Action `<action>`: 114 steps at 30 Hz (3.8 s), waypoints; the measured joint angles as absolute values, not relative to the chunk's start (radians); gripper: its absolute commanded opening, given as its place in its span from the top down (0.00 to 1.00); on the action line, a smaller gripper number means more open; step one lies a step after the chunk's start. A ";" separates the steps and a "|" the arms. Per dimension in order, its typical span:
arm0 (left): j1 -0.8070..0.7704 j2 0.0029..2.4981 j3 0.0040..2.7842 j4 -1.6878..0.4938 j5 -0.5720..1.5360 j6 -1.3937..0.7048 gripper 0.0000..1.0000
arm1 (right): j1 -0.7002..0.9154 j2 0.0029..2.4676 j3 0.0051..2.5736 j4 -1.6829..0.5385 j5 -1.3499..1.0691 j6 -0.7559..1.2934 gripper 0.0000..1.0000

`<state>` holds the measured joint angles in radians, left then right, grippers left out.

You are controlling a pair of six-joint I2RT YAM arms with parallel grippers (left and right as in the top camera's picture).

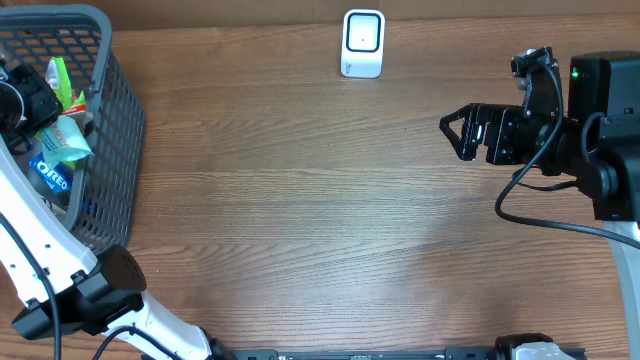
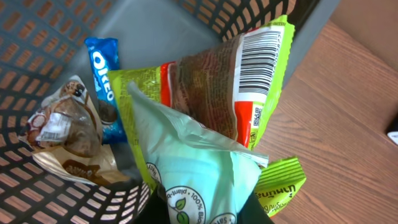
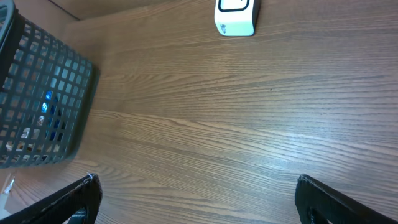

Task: Scan the item barcode
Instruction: 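Reach into the basket and grasp the mint-green wrapped bar with left gripper, then carry the mint-green bar to the table center and release it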

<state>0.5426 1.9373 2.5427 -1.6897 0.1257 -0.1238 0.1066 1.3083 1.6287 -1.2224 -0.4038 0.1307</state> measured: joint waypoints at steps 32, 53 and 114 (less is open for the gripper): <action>0.536 1.937 2.540 -1.690 0.251 -0.118 0.96 | 0.107 1.308 1.629 -1.223 -0.403 0.131 0.02; 0.372 1.937 2.540 -1.691 0.304 -0.107 0.96 | 0.107 1.308 1.629 -1.221 -0.403 0.131 0.02; -0.254 2.067 1.735 -1.227 0.690 -0.046 0.55 | 0.107 1.308 1.629 -1.221 -0.400 0.130 0.00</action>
<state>-0.2539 2.0670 1.7348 -1.2266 0.6899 -0.0460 0.1066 1.3083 1.6287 -1.2209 -0.4000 0.1303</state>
